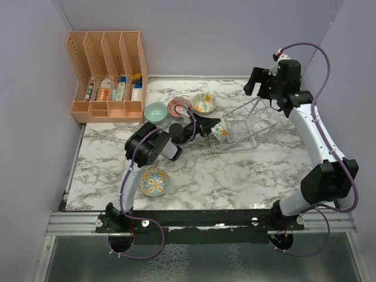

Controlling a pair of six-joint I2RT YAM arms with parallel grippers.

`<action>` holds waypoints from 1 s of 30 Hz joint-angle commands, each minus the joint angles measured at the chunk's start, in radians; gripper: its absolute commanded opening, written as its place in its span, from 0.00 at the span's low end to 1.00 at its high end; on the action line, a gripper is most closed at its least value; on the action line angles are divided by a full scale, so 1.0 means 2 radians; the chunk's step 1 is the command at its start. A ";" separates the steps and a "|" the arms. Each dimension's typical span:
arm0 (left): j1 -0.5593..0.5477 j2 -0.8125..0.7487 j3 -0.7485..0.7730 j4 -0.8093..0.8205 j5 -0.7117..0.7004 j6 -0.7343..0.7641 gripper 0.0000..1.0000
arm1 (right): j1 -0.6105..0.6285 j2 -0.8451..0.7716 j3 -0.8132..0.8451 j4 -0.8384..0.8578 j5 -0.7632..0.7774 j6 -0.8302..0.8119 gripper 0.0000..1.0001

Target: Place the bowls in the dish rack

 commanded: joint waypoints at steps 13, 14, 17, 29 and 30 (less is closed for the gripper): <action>-0.006 0.033 -0.011 0.122 0.011 -0.003 0.51 | -0.005 0.010 0.018 0.003 -0.016 -0.008 0.99; -0.006 0.034 -0.009 0.121 0.012 -0.003 0.52 | -0.005 0.010 0.018 0.003 -0.017 -0.009 0.99; -0.006 0.033 -0.009 0.121 0.013 -0.004 0.57 | -0.005 0.011 0.020 0.004 -0.019 -0.008 0.99; -0.005 0.015 0.006 0.120 0.028 -0.004 0.92 | -0.005 0.009 0.019 0.008 -0.024 -0.007 0.99; -0.006 0.014 0.010 0.120 0.029 -0.005 0.97 | -0.005 0.008 0.018 0.008 -0.024 -0.007 0.99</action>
